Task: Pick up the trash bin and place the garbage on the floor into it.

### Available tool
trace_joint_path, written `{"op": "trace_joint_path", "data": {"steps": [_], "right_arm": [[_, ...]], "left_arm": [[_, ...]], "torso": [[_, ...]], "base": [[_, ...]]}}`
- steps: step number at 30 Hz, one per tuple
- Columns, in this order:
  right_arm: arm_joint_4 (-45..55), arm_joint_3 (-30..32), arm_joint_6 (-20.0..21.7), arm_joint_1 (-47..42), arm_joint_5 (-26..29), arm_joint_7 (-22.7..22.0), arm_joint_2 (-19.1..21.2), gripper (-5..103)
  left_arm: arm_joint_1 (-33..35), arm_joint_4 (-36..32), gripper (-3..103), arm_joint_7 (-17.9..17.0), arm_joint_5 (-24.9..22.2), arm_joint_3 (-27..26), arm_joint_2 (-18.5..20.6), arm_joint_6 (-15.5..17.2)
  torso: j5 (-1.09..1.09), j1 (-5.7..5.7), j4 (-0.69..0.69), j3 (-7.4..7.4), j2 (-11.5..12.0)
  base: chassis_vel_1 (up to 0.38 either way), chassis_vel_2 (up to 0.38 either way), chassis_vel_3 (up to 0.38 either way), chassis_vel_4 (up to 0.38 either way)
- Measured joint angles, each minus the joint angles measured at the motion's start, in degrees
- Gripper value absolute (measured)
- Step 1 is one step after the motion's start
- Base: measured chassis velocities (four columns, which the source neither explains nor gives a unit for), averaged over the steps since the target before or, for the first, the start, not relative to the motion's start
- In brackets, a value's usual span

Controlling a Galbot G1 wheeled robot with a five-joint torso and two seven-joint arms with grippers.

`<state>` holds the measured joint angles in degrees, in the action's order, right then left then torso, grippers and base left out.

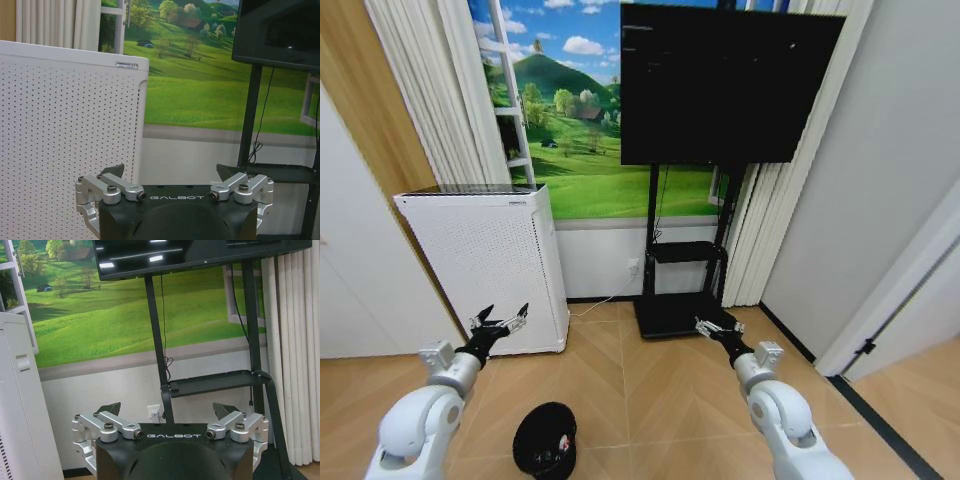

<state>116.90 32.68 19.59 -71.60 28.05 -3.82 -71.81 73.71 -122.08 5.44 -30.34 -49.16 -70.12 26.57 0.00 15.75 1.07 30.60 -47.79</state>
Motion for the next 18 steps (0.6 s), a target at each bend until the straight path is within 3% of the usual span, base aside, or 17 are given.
{"op": "trace_joint_path", "data": {"steps": [8,13,18], "right_arm": [[0.1,0.0,0.3,-0.2,0.0,0.0,0.2,100],[0.5,-0.1,2.0,0.0,-0.1,-0.8,0.3,100],[0.6,-0.3,2.5,0.2,-0.1,-1.2,0.3,100]], "left_arm": [[0.1,0.0,100,0.2,0.0,-0.1,-0.1,0.2],[-0.1,-0.6,100,-0.5,-1.7,-0.1,-0.1,3.2],[-0.4,-0.7,100,-1.0,-1.3,0.1,0.0,3.6]], "torso": [[0.00,0.82,0.00,1.05,-1.9],[0.00,1.23,0.00,1.62,-2.8],[0.00,1.25,0.00,1.68,-2.9]], "base": [[0.000,0.000,0.000,0.000],[0.000,0.000,0.000,0.000],[0.000,0.000,0.000,0.000]]}}
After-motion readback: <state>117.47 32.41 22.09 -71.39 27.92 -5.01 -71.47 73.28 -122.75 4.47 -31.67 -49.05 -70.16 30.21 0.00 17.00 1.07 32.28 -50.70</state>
